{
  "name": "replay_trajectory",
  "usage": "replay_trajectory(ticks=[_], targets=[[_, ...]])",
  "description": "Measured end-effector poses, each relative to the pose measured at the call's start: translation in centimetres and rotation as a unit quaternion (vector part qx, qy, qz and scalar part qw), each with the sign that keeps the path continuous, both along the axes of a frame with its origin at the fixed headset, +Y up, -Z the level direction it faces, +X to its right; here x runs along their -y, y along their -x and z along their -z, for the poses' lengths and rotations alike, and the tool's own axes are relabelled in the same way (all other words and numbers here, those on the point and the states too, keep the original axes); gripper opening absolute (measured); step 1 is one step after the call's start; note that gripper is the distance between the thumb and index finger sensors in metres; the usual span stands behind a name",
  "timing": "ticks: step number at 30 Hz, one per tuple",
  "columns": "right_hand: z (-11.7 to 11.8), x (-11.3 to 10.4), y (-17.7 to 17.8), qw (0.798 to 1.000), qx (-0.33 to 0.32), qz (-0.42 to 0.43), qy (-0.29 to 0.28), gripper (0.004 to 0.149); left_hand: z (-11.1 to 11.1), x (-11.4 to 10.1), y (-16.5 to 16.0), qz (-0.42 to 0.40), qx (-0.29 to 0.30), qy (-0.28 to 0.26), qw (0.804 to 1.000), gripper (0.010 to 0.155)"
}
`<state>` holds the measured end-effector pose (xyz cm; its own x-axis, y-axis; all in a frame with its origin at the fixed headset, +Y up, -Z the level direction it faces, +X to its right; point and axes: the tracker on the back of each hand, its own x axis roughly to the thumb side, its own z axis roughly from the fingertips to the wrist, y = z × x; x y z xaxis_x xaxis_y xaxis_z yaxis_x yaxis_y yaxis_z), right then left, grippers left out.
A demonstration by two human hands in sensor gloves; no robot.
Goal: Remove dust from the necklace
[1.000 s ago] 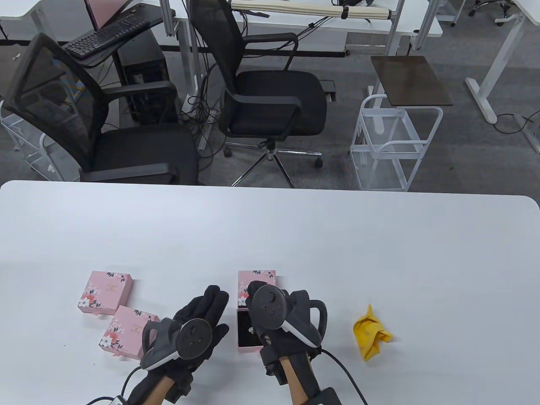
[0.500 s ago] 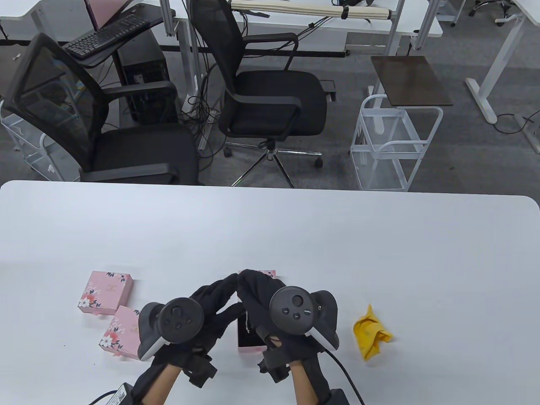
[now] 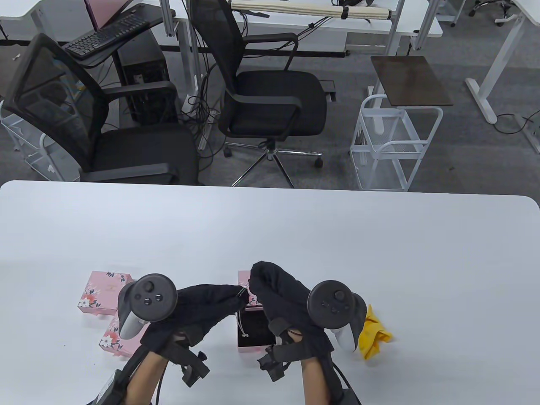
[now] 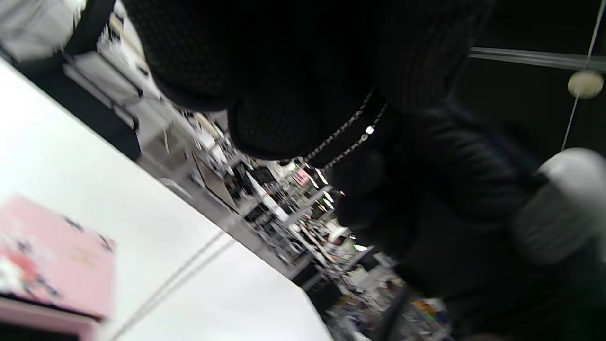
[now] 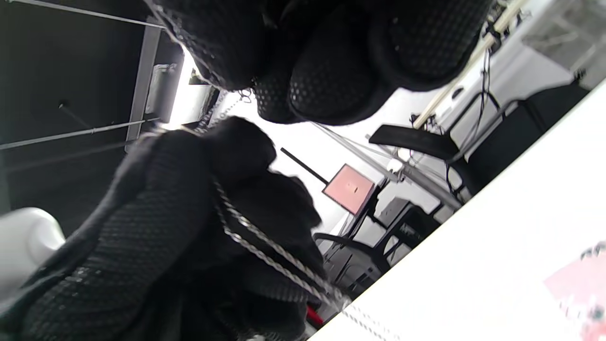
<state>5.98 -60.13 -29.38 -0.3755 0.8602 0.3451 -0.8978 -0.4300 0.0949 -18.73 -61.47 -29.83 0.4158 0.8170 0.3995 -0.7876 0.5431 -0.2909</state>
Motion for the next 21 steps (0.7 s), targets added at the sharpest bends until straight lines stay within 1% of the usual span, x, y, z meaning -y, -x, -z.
replay_trajectory(ticks=[2, 4, 6, 8, 11, 14, 17, 21], targets=[[0.4, 0.6, -0.1, 0.999, -0.017, 0.038, 0.034, 0.038, 0.3, 0.4, 0.2, -0.032, 0.022, 0.034, 0.999, 0.038], [0.6, 1.0, -0.1, 0.997, -0.027, 0.056, 0.053, 0.038, 0.4, 0.7, 0.2, -0.05, 0.03, 0.057, 0.997, 0.038], [1.0, 1.4, -0.2, 0.995, -0.027, 0.07, 0.069, 0.038, 0.5, 0.8, 0.4, -0.059, 0.031, 0.073, 0.995, 0.038], [1.1, 1.7, -0.4, 0.995, -0.007, 0.065, 0.077, 0.037, 0.5, 0.7, 0.6, -0.07, 0.036, 0.082, 0.993, 0.038], [1.4, 2.0, -0.5, 0.997, 0.009, 0.029, 0.074, 0.037, 0.4, 0.6, 0.9, -0.086, 0.034, 0.099, 0.991, 0.038], [1.3, 1.9, -0.3, 0.997, 0.019, 0.005, 0.07, 0.037, 0.4, 0.6, 1.1, -0.092, 0.028, 0.104, 0.99, 0.038], [0.9, 1.3, 0.0, 0.999, 0.02, -0.014, 0.048, 0.037, 0.4, 0.7, 1.2, -0.102, 0.008, 0.111, 0.989, 0.039], [-0.4, -0.3, 0.4, 1.0, 0.018, -0.015, 0.008, 0.037, 0.4, 1.0, 1.7, -0.119, -0.03, 0.111, 0.986, 0.039]])
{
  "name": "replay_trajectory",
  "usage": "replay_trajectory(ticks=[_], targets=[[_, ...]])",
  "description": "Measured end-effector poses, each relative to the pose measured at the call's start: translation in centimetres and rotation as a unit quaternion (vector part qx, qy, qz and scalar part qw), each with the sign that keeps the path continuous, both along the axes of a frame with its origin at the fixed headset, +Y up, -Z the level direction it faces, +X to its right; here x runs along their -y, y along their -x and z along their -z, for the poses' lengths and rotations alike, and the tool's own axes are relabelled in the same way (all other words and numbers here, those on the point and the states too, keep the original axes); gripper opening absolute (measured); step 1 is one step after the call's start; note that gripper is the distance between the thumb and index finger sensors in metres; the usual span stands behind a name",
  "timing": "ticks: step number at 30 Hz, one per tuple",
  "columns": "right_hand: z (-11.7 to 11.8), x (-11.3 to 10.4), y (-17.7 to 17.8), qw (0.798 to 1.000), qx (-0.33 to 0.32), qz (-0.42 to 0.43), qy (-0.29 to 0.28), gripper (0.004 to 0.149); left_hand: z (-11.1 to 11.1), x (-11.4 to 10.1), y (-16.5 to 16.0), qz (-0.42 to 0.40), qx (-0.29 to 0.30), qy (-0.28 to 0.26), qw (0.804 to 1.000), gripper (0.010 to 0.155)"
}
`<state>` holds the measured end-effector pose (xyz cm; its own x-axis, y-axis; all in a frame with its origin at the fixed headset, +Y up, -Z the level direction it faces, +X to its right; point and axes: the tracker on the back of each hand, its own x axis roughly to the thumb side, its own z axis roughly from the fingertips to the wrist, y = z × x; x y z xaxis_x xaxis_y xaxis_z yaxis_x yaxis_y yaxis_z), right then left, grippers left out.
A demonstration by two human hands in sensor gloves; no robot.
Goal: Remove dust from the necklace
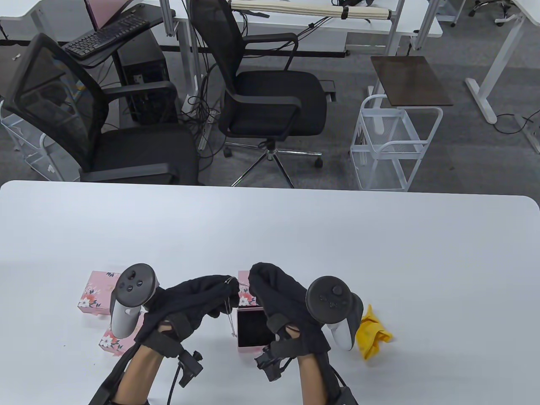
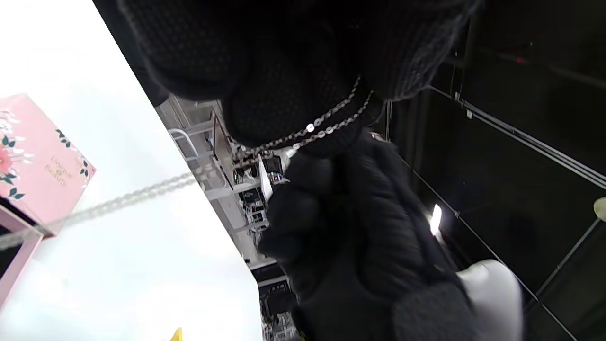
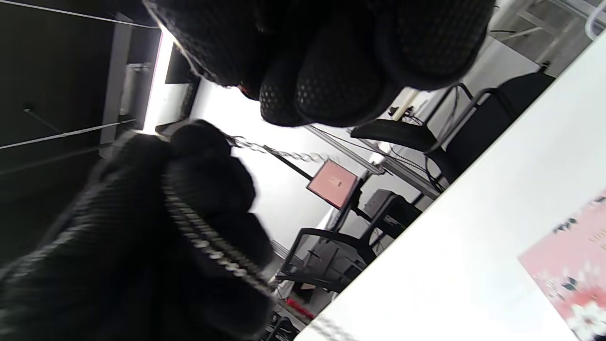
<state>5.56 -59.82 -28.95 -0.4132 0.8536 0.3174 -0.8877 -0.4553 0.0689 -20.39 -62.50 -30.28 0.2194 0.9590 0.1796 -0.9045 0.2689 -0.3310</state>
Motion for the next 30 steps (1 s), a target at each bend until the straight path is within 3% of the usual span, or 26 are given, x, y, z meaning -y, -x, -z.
replay_trajectory(ticks=[5, 9, 17, 21, 25, 30], targets=[[-1.2, -1.2, 1.2, 0.999, -0.021, -0.044, -0.022, 0.04, -0.2, 0.0, 0.2, -0.016, -0.041, -0.009, 0.999, 0.038], [-1.5, -1.2, 2.6, 0.993, -0.002, -0.109, -0.041, 0.045, -0.6, -0.2, 0.3, -0.024, -0.077, -0.03, 0.996, 0.037], [-1.6, -0.1, 5.2, 0.99, -0.012, -0.133, -0.053, 0.056, -1.0, -0.4, -0.4, -0.021, -0.081, -0.048, 0.995, 0.038], [-1.9, 0.4, 6.1, 0.984, 0.031, -0.143, -0.098, 0.035, -1.1, -0.3, -0.4, -0.024, -0.089, -0.048, 0.995, 0.037], [-2.0, 0.1, 6.4, 0.98, 0.007, -0.174, -0.092, 0.036, -0.9, -0.2, 0.3, -0.013, -0.122, -0.057, 0.991, 0.038], [-2.2, -0.2, 6.5, 0.979, -0.011, -0.184, -0.081, 0.036, -0.4, -0.1, 1.2, -0.024, -0.116, -0.03, 0.992, 0.039]])
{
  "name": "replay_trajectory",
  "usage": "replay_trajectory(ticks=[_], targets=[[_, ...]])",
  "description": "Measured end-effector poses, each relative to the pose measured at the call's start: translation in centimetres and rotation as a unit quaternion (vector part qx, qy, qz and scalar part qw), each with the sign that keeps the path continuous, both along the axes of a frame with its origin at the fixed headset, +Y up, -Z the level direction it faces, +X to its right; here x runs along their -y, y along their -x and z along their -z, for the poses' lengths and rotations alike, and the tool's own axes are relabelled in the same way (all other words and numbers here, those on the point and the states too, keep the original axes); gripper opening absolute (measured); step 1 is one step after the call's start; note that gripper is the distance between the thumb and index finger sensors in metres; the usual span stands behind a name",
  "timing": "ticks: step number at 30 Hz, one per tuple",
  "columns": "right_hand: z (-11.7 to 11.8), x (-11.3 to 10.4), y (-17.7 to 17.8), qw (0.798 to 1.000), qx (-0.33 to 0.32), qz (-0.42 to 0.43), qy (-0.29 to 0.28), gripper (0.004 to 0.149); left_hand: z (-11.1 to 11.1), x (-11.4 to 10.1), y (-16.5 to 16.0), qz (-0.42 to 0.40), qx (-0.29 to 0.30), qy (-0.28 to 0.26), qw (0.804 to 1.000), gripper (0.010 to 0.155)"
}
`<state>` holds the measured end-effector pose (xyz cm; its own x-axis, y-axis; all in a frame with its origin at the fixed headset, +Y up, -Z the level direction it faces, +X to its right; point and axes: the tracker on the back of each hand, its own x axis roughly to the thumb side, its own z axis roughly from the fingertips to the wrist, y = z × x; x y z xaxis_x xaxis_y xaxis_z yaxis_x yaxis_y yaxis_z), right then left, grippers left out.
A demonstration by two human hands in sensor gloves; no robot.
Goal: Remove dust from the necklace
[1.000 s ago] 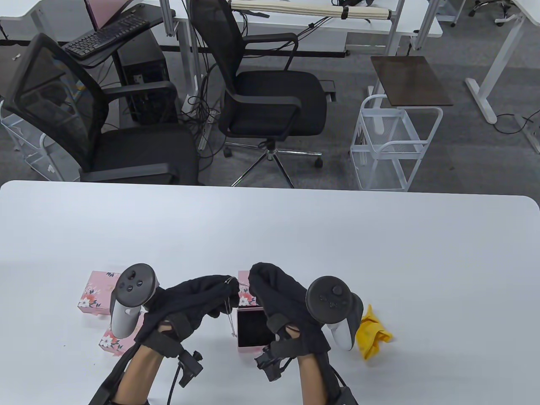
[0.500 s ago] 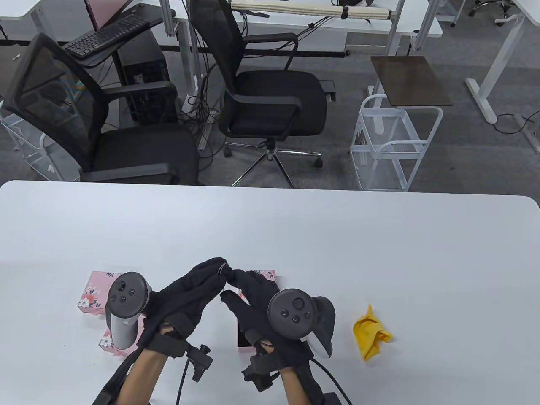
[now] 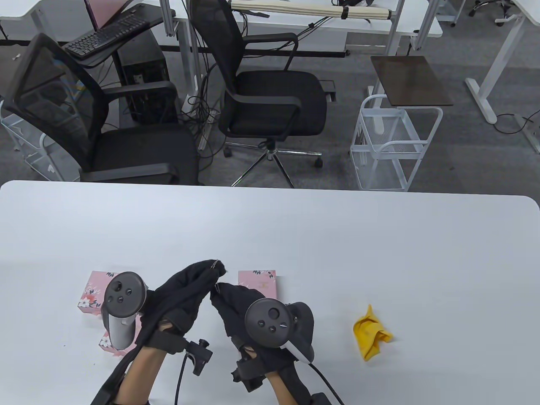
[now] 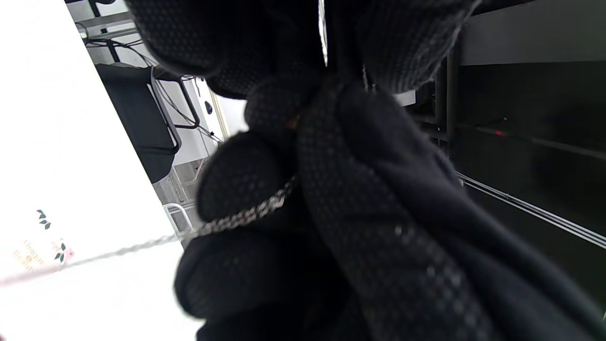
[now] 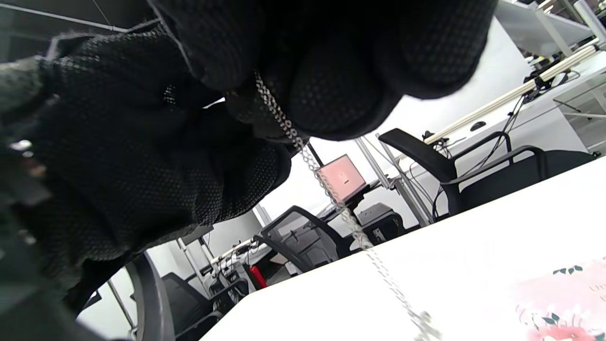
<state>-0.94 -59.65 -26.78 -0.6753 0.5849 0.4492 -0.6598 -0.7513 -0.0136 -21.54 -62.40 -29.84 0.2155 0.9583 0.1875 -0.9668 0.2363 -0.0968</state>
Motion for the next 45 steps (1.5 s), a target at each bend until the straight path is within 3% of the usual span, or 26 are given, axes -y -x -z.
replay_trajectory(ticks=[10, 20, 33, 45], targets=[[0.5, 1.5, 1.9, 0.997, -0.052, -0.026, 0.059, 0.037, 0.2, -0.6, 2.2, 0.013, -0.029, 0.001, 0.999, 0.038], [0.7, 2.1, 2.3, 0.995, -0.064, -0.028, 0.074, 0.037, -0.1, -1.3, 2.7, 0.019, -0.054, -0.046, 0.997, 0.04], [1.0, 3.0, 2.8, 0.993, -0.068, -0.035, 0.092, 0.036, -1.5, -2.8, 4.2, 0.051, -0.151, -0.115, 0.981, 0.038], [1.3, 4.1, 3.5, 0.991, -0.075, -0.04, 0.105, 0.036, -1.7, -3.0, 4.6, 0.036, -0.148, -0.113, 0.982, 0.036]])
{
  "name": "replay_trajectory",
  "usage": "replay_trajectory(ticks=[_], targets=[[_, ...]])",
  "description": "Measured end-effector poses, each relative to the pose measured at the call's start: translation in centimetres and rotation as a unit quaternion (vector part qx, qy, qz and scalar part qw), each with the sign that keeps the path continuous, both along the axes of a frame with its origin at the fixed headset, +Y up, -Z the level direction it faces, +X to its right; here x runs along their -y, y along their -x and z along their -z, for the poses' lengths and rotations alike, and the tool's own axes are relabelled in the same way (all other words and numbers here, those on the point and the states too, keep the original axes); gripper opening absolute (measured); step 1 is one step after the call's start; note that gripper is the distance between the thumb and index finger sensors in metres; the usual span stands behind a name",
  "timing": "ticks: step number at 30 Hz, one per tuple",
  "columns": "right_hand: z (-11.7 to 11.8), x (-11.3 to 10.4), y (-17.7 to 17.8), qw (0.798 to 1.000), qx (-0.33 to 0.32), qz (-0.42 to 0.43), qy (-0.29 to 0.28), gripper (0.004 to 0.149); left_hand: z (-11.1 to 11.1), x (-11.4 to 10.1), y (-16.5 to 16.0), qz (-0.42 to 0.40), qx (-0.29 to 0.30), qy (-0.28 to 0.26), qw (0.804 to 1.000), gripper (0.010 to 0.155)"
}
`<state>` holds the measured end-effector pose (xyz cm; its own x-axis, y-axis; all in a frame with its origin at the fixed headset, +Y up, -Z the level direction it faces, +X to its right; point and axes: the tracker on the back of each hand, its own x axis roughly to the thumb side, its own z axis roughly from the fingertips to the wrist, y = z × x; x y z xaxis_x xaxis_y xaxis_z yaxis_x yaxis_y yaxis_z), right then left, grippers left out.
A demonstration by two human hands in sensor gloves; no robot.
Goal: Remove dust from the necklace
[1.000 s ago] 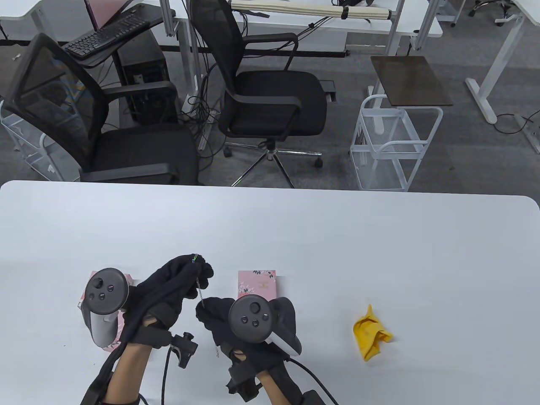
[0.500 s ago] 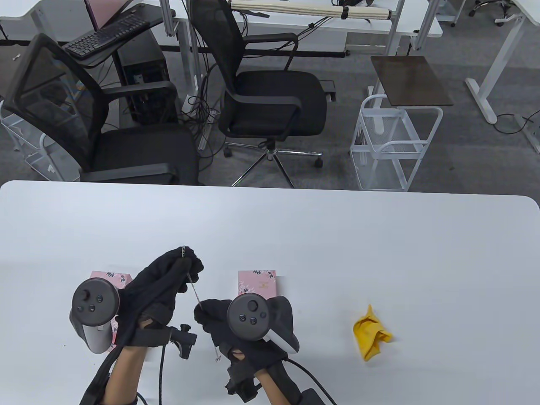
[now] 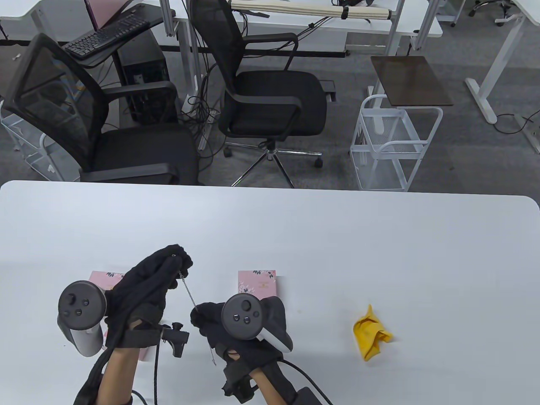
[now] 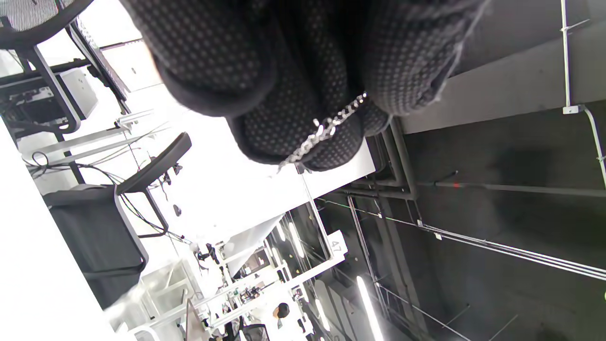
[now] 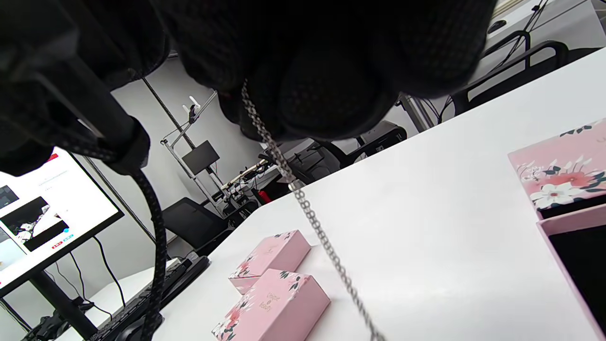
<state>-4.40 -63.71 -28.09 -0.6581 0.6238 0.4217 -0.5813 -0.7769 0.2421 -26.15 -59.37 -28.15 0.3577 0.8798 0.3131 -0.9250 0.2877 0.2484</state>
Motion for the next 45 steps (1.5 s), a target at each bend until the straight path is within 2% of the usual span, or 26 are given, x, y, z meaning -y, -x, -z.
replay_trajectory(ticks=[6, 9, 13, 19, 22, 23, 28, 32, 35, 39, 41, 43, 45], targets=[[0.2, 0.3, 0.0, 0.999, -0.005, -0.044, 0.002, 0.037, -0.4, -0.5, -0.4, 0.007, 0.014, -0.009, 1.0, 0.036], [0.6, 0.3, -0.8, 0.997, 0.004, -0.081, 0.009, 0.047, -0.7, -0.8, -0.8, 0.017, 0.032, -0.011, 0.999, 0.036], [1.3, 0.1, -4.1, 0.991, 0.065, -0.117, -0.016, 0.054, -0.8, -1.0, -1.4, 0.032, 0.043, -0.013, 0.998, 0.037], [1.7, -0.9, -14.3, 0.962, 0.188, -0.194, -0.031, 0.054, -0.8, -0.9, -2.0, 0.049, 0.051, -0.012, 0.997, 0.037], [1.4, -0.3, -19.8, 0.937, 0.25, -0.245, -0.012, 0.054, -0.9, -0.9, -2.3, 0.052, 0.055, -0.013, 0.997, 0.037], [1.2, 0.5, -22.1, 0.923, 0.271, -0.272, 0.003, 0.054, -0.9, -0.9, -2.4, 0.052, 0.058, -0.013, 0.997, 0.037], [0.9, 4.3, -26.4, 0.89, 0.297, -0.339, 0.068, 0.054, -0.9, -0.9, -2.9, 0.058, 0.062, -0.015, 0.996, 0.037], [1.3, 8.0, -26.9, 0.883, 0.278, -0.358, 0.12, 0.057, -1.0, -0.8, -3.3, 0.062, 0.071, -0.015, 0.995, 0.037], [2.0, 9.7, -26.5, 0.869, 0.284, -0.379, 0.14, 0.068, -1.1, -0.8, -3.5, 0.065, 0.074, -0.015, 0.995, 0.037], [3.1, 11.5, -25.7, 0.845, 0.298, -0.421, 0.14, 0.066, -1.0, -0.7, -3.8, 0.068, 0.077, -0.013, 0.995, 0.037], [3.2, 11.6, -25.1, 0.838, 0.306, -0.442, 0.094, 0.058, -1.0, -0.6, -3.9, 0.068, 0.078, -0.013, 0.995, 0.037], [3.3, 11.3, -24.6, 0.843, 0.31, -0.435, 0.068, 0.05, -1.0, -0.7, -3.8, 0.066, 0.077, -0.012, 0.995, 0.037], [3.3, 10.4, -24.2, 0.866, 0.315, -0.386, 0.051, 0.05, -0.9, -0.6, -3.8, 0.064, 0.075, -0.011, 0.995, 0.037]])
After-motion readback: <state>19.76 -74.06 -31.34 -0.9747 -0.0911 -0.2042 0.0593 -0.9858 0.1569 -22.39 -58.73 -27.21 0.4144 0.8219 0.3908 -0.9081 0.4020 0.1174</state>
